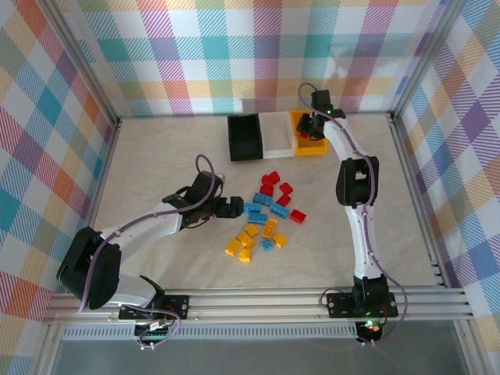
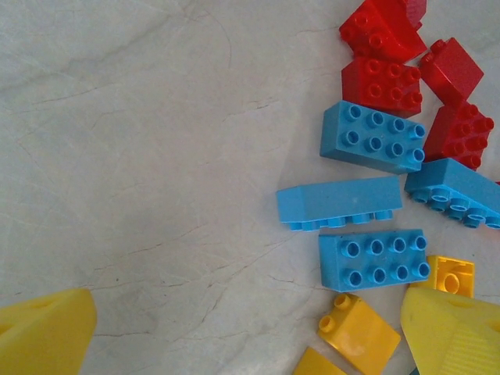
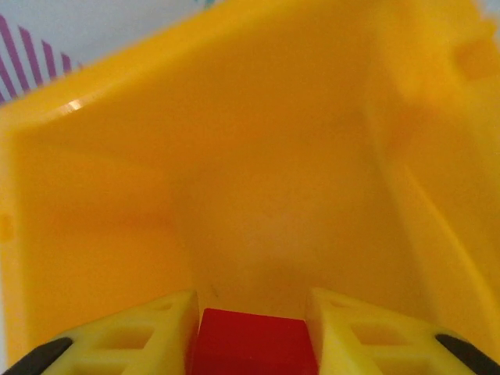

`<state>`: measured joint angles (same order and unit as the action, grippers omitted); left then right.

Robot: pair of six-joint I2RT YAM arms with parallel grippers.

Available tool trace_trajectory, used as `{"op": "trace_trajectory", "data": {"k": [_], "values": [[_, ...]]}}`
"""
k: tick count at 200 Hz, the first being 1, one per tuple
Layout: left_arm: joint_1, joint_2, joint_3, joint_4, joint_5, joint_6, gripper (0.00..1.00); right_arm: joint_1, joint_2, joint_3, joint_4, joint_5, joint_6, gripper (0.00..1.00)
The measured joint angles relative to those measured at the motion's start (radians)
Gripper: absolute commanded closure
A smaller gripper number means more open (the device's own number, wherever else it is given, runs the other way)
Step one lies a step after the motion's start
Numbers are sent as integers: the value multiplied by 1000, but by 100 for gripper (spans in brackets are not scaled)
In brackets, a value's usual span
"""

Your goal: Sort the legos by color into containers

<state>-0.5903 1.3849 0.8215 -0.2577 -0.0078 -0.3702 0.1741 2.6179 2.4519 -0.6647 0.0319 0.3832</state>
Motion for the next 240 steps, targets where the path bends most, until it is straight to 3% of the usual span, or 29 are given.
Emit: {"op": "trace_trajectory", "data": {"k": [35, 124, 169, 205, 240], "values": [[2, -2, 0, -23, -2, 0, 0, 2, -3, -45, -16, -44, 0, 61], [20, -93, -24, -28, -8, 1, 0, 51, -381, -681, 35, -42, -5, 60], [20, -116, -34, -28, -8, 0, 0, 55, -482, -852, 94, -44, -9, 59], [20, -139, -49, -29, -8, 0, 0, 56, -535, -909, 109, -20, -29, 32], [20, -134, -49, -28, 0, 0, 0, 56, -599, -900, 124, -5, -46, 26]]}}
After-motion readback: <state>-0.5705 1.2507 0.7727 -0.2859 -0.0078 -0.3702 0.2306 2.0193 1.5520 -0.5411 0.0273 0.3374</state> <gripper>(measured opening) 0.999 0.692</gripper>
